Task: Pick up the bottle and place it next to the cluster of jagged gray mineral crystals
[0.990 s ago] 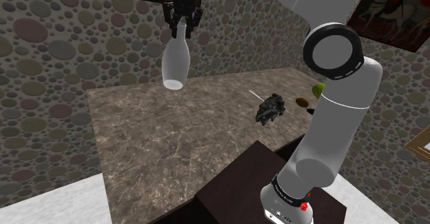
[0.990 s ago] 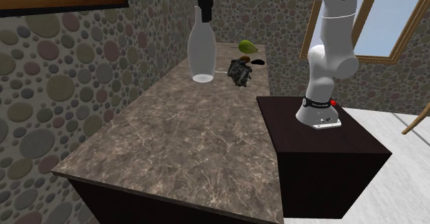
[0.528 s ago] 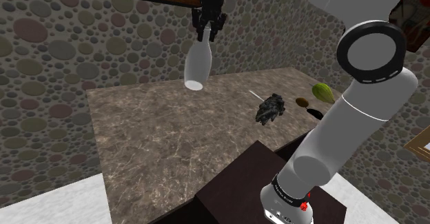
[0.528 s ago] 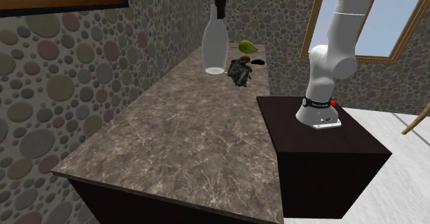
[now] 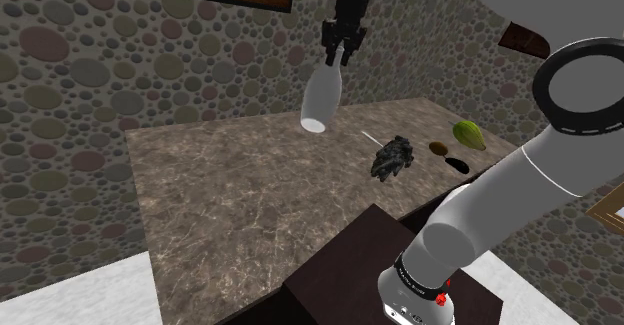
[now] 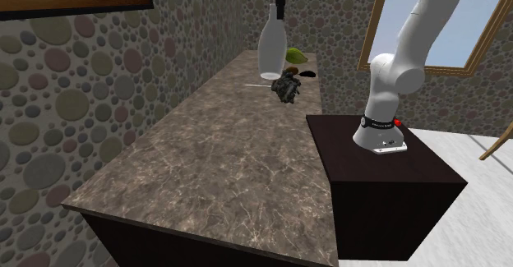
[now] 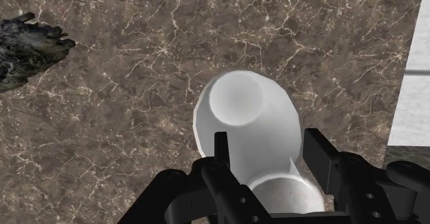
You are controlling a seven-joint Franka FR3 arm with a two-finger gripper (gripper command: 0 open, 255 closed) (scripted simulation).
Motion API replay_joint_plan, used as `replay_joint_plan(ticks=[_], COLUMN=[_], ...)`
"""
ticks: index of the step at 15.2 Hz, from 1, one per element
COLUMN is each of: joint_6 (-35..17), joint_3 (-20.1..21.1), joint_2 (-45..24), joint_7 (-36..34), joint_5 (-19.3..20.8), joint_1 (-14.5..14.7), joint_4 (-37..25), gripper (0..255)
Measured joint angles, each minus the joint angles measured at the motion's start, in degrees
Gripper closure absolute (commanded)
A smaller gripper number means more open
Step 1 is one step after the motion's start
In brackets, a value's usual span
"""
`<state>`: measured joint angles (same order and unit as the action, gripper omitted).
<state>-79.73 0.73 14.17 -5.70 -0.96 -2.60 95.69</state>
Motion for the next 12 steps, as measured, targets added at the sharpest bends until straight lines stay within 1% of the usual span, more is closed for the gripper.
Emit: replay_joint_plan(ticks=[4, 12], joint_6=[0.00, 1.33], joint_3=[-3.22, -10.10], joint_2=[4.26, 10.39], joint_7=[5.04, 15.23], joint_5=[1.10, 4.58], joint_1=[-1.80, -5.20], joint_4=[4.30, 8.89], gripper=[255, 255])
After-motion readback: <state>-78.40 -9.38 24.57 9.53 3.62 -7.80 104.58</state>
